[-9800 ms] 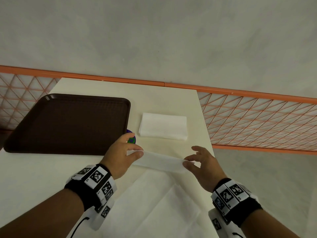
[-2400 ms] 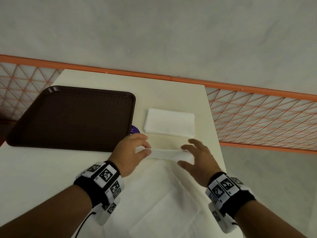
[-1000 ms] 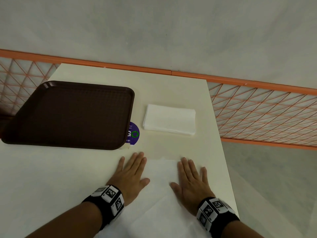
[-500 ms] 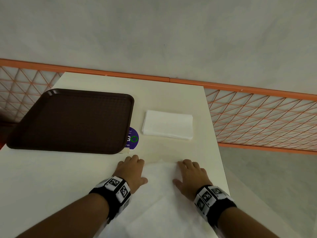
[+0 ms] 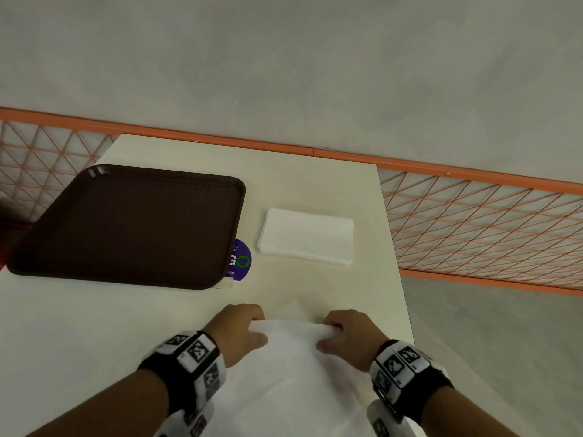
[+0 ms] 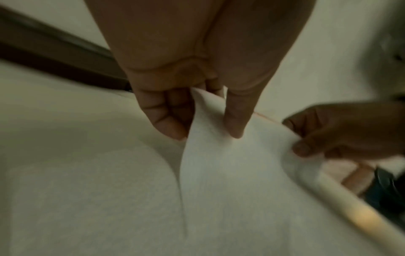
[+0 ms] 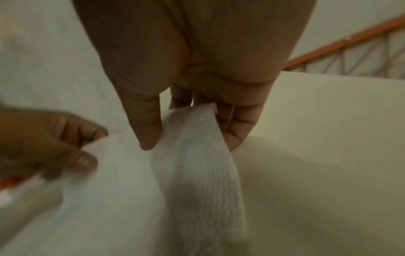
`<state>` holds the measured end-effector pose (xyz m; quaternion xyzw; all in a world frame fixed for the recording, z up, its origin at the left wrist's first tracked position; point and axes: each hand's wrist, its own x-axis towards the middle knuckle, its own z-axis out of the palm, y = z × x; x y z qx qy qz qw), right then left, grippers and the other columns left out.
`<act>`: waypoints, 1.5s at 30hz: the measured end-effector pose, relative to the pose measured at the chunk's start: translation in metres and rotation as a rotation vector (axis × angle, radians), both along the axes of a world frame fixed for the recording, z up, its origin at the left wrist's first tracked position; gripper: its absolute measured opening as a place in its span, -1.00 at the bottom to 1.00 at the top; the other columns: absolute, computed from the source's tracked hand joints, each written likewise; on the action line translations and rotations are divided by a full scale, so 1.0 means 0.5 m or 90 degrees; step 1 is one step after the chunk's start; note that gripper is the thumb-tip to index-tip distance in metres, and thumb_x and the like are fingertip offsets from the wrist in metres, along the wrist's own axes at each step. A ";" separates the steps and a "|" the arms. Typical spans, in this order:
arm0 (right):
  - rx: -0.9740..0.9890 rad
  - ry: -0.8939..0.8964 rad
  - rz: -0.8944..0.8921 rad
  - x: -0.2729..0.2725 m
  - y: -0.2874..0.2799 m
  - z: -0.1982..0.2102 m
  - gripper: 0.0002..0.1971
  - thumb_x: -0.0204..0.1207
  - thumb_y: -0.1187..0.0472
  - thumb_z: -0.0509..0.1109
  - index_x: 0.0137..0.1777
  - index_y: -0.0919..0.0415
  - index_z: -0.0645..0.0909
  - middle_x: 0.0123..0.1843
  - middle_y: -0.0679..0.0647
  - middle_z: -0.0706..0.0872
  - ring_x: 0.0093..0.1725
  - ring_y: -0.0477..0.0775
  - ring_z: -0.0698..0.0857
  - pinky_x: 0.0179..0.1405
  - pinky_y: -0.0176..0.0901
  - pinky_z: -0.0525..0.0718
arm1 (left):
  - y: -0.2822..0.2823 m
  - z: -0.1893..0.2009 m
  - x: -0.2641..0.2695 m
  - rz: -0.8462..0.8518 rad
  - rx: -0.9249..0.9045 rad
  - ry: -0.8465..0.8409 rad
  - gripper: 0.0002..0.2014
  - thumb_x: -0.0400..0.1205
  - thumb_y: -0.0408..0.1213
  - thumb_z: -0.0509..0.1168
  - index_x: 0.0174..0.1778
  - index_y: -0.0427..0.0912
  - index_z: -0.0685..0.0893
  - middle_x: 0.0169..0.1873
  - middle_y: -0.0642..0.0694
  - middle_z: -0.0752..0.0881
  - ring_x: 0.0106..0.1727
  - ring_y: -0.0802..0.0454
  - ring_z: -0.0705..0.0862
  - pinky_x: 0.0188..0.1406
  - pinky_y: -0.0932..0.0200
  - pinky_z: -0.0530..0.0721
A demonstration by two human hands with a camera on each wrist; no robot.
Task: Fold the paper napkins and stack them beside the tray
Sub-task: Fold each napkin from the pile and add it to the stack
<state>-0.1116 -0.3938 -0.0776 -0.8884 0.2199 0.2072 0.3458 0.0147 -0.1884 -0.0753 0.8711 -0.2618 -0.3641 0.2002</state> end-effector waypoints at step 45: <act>-0.134 0.057 -0.029 0.089 -0.066 0.031 -0.53 0.40 -0.27 0.45 0.18 0.00 0.60 0.11 -0.01 0.70 0.10 0.11 0.68 0.07 -0.13 0.63 | -0.182 0.038 0.184 0.007 -0.025 -0.252 -0.67 0.60 0.02 0.34 0.20 -0.08 0.65 0.14 -0.05 0.65 0.14 -0.04 0.63 0.19 0.00 0.61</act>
